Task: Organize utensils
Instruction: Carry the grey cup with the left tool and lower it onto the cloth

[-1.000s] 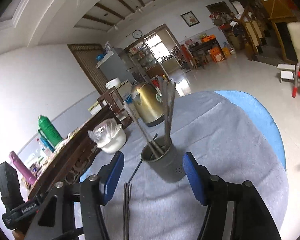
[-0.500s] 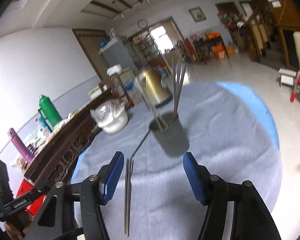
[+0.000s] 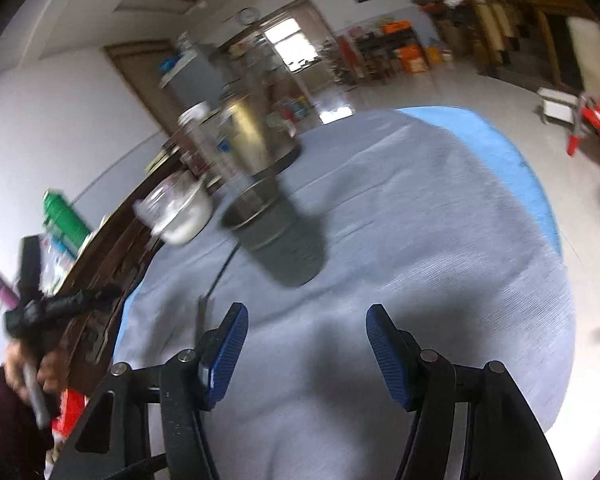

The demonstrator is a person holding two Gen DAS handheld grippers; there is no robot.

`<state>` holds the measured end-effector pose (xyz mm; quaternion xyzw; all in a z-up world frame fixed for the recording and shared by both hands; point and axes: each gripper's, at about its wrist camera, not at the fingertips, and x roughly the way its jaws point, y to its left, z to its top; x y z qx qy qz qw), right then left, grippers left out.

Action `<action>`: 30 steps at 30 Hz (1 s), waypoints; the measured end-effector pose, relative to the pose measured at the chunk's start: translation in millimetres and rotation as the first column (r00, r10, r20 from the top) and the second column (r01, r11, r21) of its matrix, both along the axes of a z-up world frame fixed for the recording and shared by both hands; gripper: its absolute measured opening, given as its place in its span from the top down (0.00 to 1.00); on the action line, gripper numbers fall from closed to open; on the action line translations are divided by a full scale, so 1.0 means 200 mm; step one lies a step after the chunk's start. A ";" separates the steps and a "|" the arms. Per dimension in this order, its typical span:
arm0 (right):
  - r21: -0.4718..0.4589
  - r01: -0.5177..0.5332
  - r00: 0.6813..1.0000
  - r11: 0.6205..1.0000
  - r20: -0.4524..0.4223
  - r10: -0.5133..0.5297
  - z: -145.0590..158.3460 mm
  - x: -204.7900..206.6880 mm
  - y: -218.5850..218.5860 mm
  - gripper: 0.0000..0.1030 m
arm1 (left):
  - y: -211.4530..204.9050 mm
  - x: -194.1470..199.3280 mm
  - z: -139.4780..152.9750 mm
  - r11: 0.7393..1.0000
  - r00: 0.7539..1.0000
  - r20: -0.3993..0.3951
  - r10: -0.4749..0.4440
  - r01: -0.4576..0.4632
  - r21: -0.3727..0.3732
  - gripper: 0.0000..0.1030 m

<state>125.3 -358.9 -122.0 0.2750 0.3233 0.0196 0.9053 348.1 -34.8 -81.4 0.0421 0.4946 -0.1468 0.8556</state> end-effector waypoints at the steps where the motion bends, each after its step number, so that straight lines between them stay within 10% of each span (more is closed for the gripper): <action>1: 0.007 0.028 1.000 1.000 -0.004 -0.028 -0.01 0.01 -0.06 0.36 | -0.08 0.12 -0.03 0.999 0.999 -0.032 -0.033 0.033 0.005 0.36; 16: 0.025 0.287 0.958 0.957 -0.031 -0.287 -0.05 0.08 -0.64 0.36 | -0.71 0.88 -0.45 0.980 0.970 -0.220 -0.104 0.138 0.142 0.66; 22: 0.018 0.311 0.950 0.950 -0.027 -0.311 -0.04 0.09 -0.69 0.36 | -0.74 0.91 -0.47 0.978 0.969 -0.207 -0.131 0.161 0.134 0.93; 30: 0.013 0.312 0.950 0.950 -0.001 -0.312 -0.01 0.04 -0.67 0.37 | -0.58 0.75 -0.30 0.997 0.995 -0.085 -0.057 0.061 0.047 0.94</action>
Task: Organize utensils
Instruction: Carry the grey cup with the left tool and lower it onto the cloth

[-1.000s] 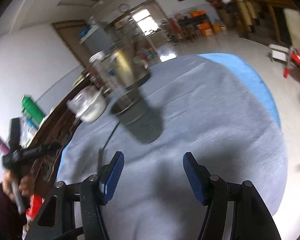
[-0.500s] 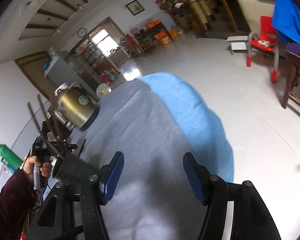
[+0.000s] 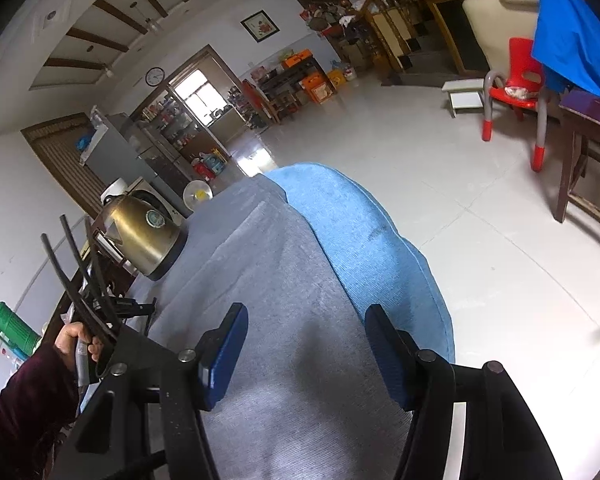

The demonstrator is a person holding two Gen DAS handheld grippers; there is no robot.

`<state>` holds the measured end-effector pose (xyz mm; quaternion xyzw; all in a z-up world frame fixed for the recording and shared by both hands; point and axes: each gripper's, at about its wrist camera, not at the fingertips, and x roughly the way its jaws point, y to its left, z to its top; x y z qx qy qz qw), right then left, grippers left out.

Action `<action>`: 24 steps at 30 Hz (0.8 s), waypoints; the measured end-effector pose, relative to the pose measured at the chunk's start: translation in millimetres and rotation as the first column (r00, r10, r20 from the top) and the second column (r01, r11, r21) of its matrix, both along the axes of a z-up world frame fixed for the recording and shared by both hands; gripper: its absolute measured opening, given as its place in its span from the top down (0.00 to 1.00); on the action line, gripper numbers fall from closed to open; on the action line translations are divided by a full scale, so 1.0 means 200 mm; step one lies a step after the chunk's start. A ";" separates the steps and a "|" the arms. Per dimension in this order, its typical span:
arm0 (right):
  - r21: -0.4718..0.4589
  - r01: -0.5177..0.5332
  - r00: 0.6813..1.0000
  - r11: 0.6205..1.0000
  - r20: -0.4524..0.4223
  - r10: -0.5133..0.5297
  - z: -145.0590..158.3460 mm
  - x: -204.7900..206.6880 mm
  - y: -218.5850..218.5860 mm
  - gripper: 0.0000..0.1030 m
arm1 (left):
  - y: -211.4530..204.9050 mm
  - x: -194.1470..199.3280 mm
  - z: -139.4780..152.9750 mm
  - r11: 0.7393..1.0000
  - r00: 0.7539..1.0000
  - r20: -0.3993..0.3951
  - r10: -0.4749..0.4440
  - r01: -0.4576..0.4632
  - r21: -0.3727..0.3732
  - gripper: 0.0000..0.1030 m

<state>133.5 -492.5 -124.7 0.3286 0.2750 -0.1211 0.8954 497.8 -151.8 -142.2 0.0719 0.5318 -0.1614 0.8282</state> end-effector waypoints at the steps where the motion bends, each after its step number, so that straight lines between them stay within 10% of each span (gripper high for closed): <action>1: -0.004 0.002 1.000 1.000 0.015 -0.001 0.02 -0.02 0.01 0.37 | 0.03 -0.04 0.06 1.000 0.999 0.029 0.018 -0.018 -0.017 0.94; 14: -0.021 -0.045 0.985 0.999 0.164 0.048 0.21 -0.21 0.20 0.38 | 0.30 -0.98 0.91 0.970 0.862 0.492 0.124 0.001 -0.244 0.94; 24: -0.058 -0.070 0.972 0.996 0.219 0.081 0.32 -0.38 0.30 0.38 | 0.21 -1.40 1.20 0.941 0.769 0.630 0.113 0.121 -0.315 0.94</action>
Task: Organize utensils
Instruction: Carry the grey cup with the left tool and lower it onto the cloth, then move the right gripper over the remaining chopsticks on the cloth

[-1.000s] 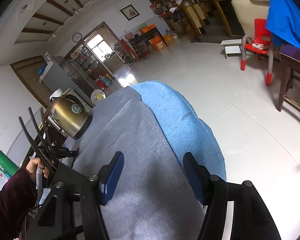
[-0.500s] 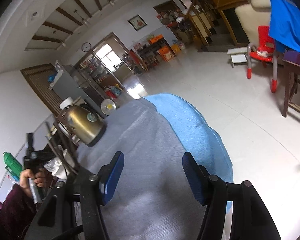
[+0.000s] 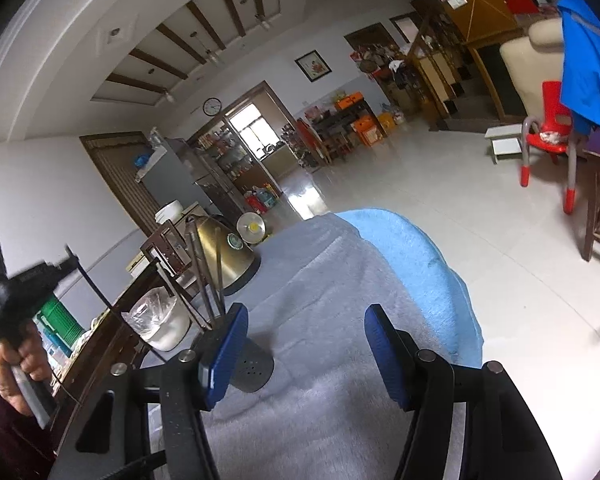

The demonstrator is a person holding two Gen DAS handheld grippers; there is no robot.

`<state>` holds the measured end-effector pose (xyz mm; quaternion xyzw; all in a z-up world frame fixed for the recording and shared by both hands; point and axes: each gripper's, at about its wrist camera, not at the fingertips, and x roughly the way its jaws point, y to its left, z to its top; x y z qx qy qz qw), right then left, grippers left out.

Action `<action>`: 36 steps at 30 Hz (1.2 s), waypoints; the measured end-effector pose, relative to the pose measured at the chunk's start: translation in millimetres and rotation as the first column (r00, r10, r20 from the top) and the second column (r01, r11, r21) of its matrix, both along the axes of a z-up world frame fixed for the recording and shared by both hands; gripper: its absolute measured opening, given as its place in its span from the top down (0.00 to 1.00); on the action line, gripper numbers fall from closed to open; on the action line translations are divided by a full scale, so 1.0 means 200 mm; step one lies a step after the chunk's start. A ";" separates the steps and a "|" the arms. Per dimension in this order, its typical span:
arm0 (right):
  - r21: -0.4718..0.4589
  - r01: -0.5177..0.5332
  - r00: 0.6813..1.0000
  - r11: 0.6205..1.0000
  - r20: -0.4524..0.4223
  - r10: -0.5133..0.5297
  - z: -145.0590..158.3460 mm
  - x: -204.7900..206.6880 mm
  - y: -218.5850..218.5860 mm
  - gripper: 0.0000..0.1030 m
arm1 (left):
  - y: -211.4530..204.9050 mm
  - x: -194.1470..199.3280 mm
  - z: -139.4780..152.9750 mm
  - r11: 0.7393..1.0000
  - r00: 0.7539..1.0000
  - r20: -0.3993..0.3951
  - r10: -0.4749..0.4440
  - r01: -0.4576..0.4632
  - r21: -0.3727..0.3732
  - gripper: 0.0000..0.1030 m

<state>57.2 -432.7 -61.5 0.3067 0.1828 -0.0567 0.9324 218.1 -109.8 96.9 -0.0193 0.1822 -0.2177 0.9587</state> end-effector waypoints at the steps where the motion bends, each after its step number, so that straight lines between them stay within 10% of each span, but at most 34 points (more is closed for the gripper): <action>1: 0.003 -0.001 1.000 1.000 0.003 0.001 0.00 -0.02 0.00 0.38 | -0.02 -0.01 0.02 1.000 1.000 0.018 -0.007 0.007 -0.002 0.94; 9: 0.017 0.008 1.000 1.000 0.005 -0.008 -0.01 -0.08 -0.06 0.38 | -0.25 0.01 0.00 0.999 0.993 0.118 -0.028 0.025 0.034 0.94; 19: 0.035 0.025 1.000 0.999 -0.012 -0.025 -0.01 -0.11 -0.11 0.37 | -0.36 0.11 -0.28 0.991 0.996 -0.084 -0.031 0.042 0.130 0.93; 25: 0.033 -0.013 1.000 0.999 -0.005 0.013 0.02 -0.10 -0.05 0.37 | -0.21 -0.06 -0.21 0.989 0.996 -0.081 -0.034 0.045 0.142 0.45; 36: 0.011 -0.232 0.972 0.973 -0.036 0.232 0.05 0.06 0.33 0.37 | 0.28 -0.33 -0.55 0.957 0.922 -0.337 0.191 -0.099 0.273 0.35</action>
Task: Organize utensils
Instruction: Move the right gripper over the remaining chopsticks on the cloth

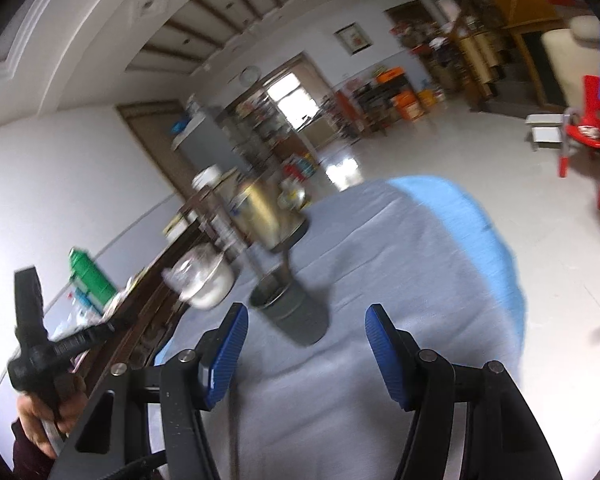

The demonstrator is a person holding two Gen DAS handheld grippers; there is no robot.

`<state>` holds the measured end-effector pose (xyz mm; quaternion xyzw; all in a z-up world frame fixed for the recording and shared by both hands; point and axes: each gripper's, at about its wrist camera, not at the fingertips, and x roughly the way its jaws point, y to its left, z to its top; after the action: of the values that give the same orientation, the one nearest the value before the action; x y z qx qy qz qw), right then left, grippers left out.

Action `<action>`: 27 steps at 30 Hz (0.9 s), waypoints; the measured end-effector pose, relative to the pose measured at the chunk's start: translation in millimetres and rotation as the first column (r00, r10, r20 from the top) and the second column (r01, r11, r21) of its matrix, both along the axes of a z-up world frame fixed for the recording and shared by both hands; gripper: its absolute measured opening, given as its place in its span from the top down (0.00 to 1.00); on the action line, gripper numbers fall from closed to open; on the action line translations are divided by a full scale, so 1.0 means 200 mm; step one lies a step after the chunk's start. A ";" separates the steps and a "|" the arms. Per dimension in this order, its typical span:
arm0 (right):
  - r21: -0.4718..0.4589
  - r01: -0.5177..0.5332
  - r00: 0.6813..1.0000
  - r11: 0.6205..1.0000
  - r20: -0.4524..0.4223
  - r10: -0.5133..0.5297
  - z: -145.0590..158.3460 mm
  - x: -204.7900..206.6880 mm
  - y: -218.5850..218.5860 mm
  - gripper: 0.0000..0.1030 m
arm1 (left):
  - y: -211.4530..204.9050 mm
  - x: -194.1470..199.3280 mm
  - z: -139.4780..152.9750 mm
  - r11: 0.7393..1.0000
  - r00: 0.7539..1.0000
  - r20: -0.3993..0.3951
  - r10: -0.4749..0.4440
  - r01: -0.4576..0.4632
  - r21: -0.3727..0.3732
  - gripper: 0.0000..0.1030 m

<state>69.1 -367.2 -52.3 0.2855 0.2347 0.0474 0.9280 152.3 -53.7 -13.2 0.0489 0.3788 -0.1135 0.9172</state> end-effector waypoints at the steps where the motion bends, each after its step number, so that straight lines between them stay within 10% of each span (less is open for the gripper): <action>1: -0.005 -0.028 1.000 1.000 -0.010 0.028 -0.01 0.02 0.05 0.37 | 0.04 -0.03 -0.02 1.000 1.000 -0.004 0.015 -0.015 0.005 0.35; 15: -0.111 -0.226 0.971 0.968 -0.102 0.216 -0.03 0.18 0.56 0.37 | 0.29 -0.10 -0.11 0.990 0.991 0.034 0.128 -0.129 0.047 0.35; 27: -0.357 -0.300 0.891 0.885 -0.435 0.126 -0.14 0.42 0.86 0.37 | 0.43 -0.08 -0.29 0.982 0.980 -0.070 0.185 -0.182 0.042 0.35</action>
<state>154.1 -194.5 -79.5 0.0574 0.4544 0.0410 0.8880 137.0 32.8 -71.0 0.0257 0.4169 -0.0234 0.9083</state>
